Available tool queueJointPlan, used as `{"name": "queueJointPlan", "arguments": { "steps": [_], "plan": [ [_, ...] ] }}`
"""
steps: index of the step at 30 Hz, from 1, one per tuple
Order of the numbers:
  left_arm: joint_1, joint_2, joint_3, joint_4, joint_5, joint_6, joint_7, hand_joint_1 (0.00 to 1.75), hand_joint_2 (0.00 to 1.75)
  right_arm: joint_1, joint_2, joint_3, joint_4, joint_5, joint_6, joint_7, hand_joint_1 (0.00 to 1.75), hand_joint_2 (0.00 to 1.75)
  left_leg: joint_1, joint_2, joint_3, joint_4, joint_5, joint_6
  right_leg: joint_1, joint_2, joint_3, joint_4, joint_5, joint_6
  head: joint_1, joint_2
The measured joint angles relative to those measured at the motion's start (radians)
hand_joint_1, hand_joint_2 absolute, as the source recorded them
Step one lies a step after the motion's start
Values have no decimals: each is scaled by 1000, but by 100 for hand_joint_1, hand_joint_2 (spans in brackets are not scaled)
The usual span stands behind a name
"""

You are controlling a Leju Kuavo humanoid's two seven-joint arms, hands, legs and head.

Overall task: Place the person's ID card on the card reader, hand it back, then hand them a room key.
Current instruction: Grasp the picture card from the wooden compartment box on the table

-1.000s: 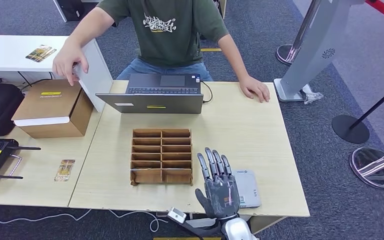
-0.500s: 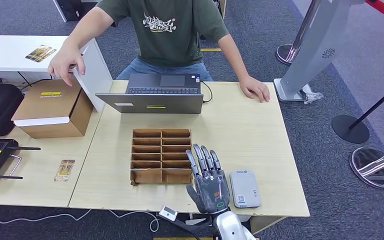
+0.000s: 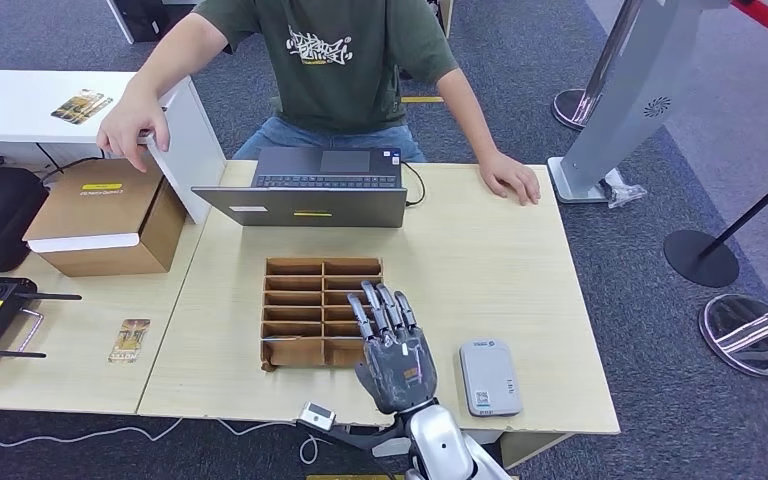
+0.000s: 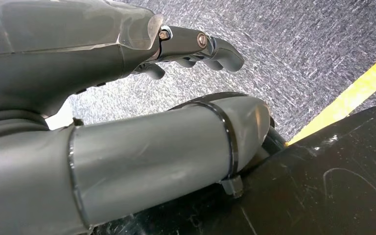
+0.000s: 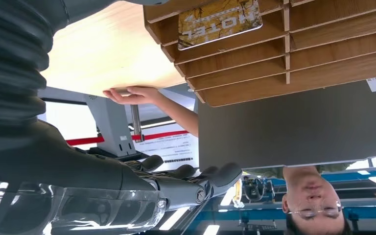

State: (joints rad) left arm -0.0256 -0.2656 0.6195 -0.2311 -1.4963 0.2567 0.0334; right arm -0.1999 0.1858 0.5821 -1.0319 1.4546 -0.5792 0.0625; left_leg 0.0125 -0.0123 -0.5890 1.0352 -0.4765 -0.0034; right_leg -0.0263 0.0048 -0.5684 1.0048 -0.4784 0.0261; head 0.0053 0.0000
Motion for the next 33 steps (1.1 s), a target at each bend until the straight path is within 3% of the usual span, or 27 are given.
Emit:
{"name": "queueJointPlan", "arguments": {
  "steps": [12,22,33],
  "plan": [
    [0,1,9,0,6,3,-3,0,0,-44,10,37,41,26,102,42,0,175,0,0,0,0,0,0,0,0,0,0,0,0,0,0],
    [1,1,19,0,16,-3,-2,0,0,-51,10,73,-5,35,338,123,0,175,0,0,0,0,0,0,0,0,0,0,0,0,0,0],
    [1,1,23,0,17,-5,-2,0,0,-44,10,78,-83,34,378,122,0,175,0,0,0,0,0,0,0,0,0,0,0,0,0,0]
  ]
}}
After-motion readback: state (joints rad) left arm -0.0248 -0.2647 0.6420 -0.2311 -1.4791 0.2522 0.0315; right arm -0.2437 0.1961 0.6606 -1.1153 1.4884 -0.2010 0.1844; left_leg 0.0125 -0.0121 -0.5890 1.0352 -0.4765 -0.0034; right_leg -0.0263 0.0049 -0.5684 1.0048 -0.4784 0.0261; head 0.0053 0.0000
